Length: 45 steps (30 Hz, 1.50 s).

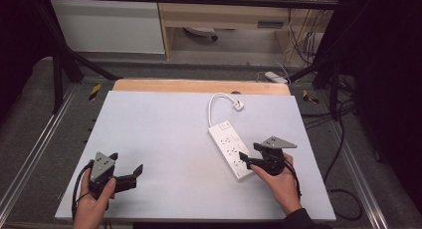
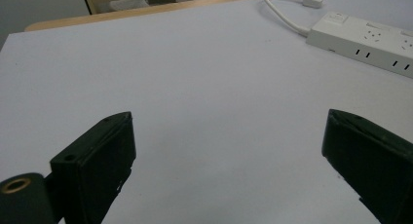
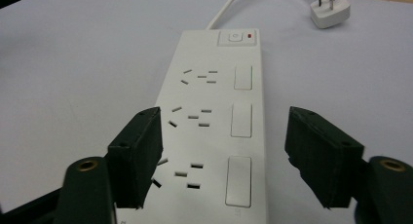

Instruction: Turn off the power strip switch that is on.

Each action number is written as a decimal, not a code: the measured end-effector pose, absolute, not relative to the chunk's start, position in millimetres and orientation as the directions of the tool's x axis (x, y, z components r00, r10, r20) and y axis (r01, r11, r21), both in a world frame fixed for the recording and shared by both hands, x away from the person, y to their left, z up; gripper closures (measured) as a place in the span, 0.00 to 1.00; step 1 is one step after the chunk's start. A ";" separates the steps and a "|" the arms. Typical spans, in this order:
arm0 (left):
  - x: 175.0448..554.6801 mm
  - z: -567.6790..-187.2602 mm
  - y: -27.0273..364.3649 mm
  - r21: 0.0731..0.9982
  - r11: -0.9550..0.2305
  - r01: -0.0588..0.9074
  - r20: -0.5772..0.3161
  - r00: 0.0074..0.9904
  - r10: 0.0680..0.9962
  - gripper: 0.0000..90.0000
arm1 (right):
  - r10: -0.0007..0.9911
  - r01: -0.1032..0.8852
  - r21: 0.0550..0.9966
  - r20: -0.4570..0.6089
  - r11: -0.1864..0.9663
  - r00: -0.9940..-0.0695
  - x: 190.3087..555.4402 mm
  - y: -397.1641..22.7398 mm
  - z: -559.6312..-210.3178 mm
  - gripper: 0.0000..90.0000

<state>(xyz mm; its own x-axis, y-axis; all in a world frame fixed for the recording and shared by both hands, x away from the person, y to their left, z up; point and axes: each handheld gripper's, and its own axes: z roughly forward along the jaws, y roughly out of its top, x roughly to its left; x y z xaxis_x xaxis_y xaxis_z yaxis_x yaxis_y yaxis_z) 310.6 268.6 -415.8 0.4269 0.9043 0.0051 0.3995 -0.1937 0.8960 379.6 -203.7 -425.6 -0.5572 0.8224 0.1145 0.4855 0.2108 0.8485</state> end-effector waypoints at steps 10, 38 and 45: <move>310.5 -415.7 269.0 0.895 -0.196 0.400 0.007 0.427 0.904 0.06 | 0.832 0.445 0.872 0.085 0.204 -0.549 378.5 -200.7 -423.2 0.10; 309.3 -415.7 270.6 0.896 -0.189 0.403 0.000 0.425 0.905 0.06 | 0.840 0.305 0.946 0.080 0.105 -0.537 371.5 -222.4 -403.8 0.05; 309.3 -415.6 271.0 0.896 -0.187 0.403 -0.002 0.424 0.906 0.06 | 0.847 0.260 0.960 0.052 0.103 -0.528 363.0 -235.7 -399.1 0.05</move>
